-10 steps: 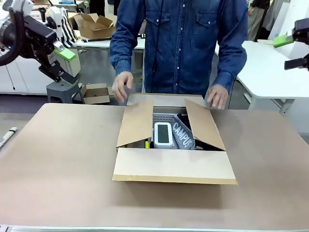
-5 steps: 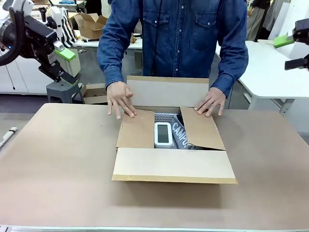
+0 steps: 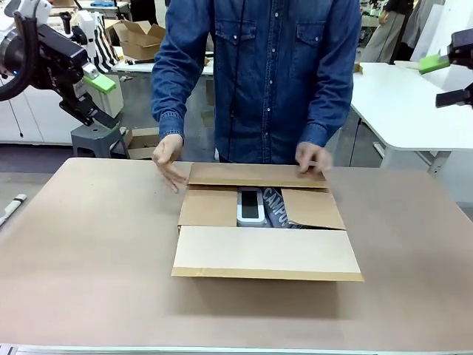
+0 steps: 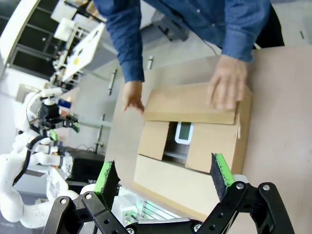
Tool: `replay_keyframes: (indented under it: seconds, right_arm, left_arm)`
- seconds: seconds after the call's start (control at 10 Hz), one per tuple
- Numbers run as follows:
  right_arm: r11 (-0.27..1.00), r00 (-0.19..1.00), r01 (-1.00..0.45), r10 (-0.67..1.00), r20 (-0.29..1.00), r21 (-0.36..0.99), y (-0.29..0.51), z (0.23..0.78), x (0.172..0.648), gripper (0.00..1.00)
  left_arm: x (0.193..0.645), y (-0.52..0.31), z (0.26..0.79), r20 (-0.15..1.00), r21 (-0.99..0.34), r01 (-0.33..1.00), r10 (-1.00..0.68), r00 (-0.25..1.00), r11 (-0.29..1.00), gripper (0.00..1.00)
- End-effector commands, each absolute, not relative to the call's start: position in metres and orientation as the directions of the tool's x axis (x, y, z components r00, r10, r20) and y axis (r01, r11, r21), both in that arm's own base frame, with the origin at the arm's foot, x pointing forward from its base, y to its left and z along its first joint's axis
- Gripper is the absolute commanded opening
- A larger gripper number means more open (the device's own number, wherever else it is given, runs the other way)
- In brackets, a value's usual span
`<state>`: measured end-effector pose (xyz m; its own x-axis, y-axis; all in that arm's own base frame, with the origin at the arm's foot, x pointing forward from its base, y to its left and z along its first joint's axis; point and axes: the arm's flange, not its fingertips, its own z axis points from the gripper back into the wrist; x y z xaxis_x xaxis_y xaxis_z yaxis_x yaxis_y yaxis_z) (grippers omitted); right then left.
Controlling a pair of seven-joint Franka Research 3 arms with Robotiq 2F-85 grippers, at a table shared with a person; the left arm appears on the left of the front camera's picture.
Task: Pack the gift set into the box.
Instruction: Press and hold the closed box until the human finishes sealing it.
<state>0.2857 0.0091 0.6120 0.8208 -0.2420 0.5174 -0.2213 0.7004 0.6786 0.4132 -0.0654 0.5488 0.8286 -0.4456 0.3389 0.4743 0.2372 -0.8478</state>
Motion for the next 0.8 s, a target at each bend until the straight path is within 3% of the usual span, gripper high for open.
replay_keyframes:
  seconds: [0.0,0.7]
  right_arm:
    - [0.694,0.814,-0.249,-0.228,0.534,0.676,0.0065,0.6149,0.2870,1.00]
    - [0.694,0.814,-0.249,-0.228,0.534,0.676,0.0065,0.6149,0.2870,1.00]
  left_arm:
    - [0.4110,-0.0650,0.5481,0.329,-0.848,0.468,-0.445,0.833,0.250,1.00]
    - [0.4110,-0.0650,0.5481,0.329,-0.848,0.468,-0.445,0.833,0.250,1.00]
